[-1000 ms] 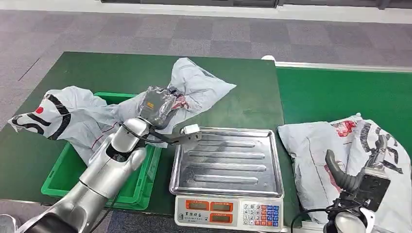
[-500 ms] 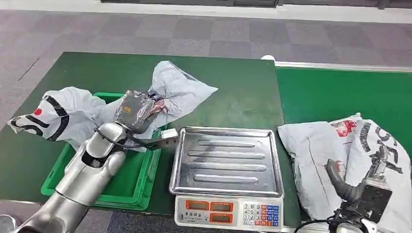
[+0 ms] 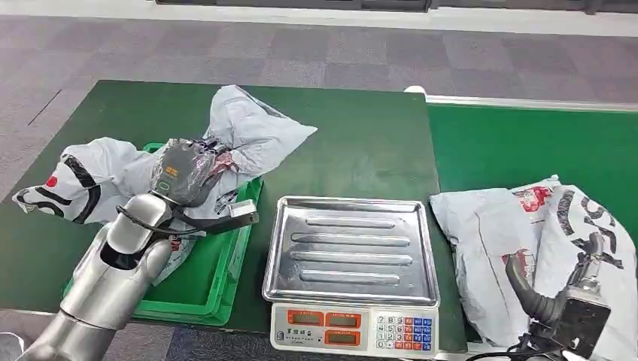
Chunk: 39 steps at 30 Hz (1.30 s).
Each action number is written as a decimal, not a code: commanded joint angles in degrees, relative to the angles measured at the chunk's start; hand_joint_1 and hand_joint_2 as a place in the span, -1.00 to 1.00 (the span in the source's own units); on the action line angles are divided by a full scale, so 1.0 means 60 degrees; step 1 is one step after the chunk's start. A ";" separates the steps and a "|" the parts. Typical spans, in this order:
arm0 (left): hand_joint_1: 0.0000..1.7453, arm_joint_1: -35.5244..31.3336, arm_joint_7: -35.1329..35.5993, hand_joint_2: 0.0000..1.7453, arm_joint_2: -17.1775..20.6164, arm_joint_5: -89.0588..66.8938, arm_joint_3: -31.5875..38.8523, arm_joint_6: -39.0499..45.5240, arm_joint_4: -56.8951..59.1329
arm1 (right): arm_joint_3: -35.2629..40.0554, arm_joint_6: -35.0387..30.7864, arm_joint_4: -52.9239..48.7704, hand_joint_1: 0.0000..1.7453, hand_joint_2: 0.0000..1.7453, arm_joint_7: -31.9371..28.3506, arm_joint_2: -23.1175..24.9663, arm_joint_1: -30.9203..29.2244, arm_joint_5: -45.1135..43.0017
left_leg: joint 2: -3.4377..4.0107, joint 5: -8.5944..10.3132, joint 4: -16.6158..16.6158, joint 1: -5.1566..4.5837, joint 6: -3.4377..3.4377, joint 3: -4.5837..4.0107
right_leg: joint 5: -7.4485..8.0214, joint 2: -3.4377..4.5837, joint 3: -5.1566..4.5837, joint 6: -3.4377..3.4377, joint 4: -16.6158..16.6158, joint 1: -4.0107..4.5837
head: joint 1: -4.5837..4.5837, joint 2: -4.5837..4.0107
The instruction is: Moved the parcel from conveyor to table for the left to box.
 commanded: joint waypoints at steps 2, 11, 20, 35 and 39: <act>1.00 -0.0099 0.0036 1.00 0.0676 -0.0110 0.0639 -0.0105 -0.0661 | -0.0756 0.0127 0.0065 -1.00 1.00 0.0005 0.0380 -0.0058 -0.0019 | 0.0002 -0.0005 -0.0002 0.0007 -0.0002 0.0008 | -0.0003 0.0007 0.0006 -0.0004 -0.0005 0.0008 | -0.0003 0.0000; 1.00 0.0081 0.0271 1.00 0.1119 -0.0356 0.0995 -0.0134 -0.1005 | -0.0738 0.0098 0.0188 -1.00 1.00 0.0007 0.0347 -0.0146 -0.0060 | -0.0003 -0.0008 -0.0013 0.0012 -0.0002 0.0036 | -0.0008 0.0001 0.0042 -0.0005 -0.0021 0.0010 | 0.0000 0.0000; 1.00 0.0672 0.0338 1.00 0.1436 -0.0459 0.1469 0.0075 -0.1512 | -0.0793 0.0114 0.0008 -1.00 1.00 -0.0003 0.0476 0.0022 -0.0037 | 0.0011 -0.0004 -0.0007 0.0004 -0.0003 0.0011 | -0.0009 0.0011 0.0006 -0.0008 -0.0006 0.0007 | 0.0000 0.0000; 1.00 0.2222 0.0009 1.00 0.1947 0.0635 0.3450 0.0183 -0.3068 | -0.0914 0.0176 0.0117 -1.00 1.00 -0.0131 0.0385 0.0159 -0.0171 | 0.0030 -0.0020 -0.0005 0.0010 -0.0013 0.0014 | -0.0016 0.0031 0.0008 -0.0016 -0.0008 0.0013 | 0.0000 0.0000; 1.00 0.2379 -0.0103 1.00 0.1980 0.0929 0.3579 -0.0123 -0.3171 | -0.0935 0.0182 0.0055 -1.00 1.00 -0.0112 0.0482 0.0149 -0.0209 | 0.0018 -0.0027 -0.0015 0.0009 -0.0021 0.0038 | -0.0026 0.0021 0.0032 -0.0022 -0.0016 0.0020 | 0.0000 0.0000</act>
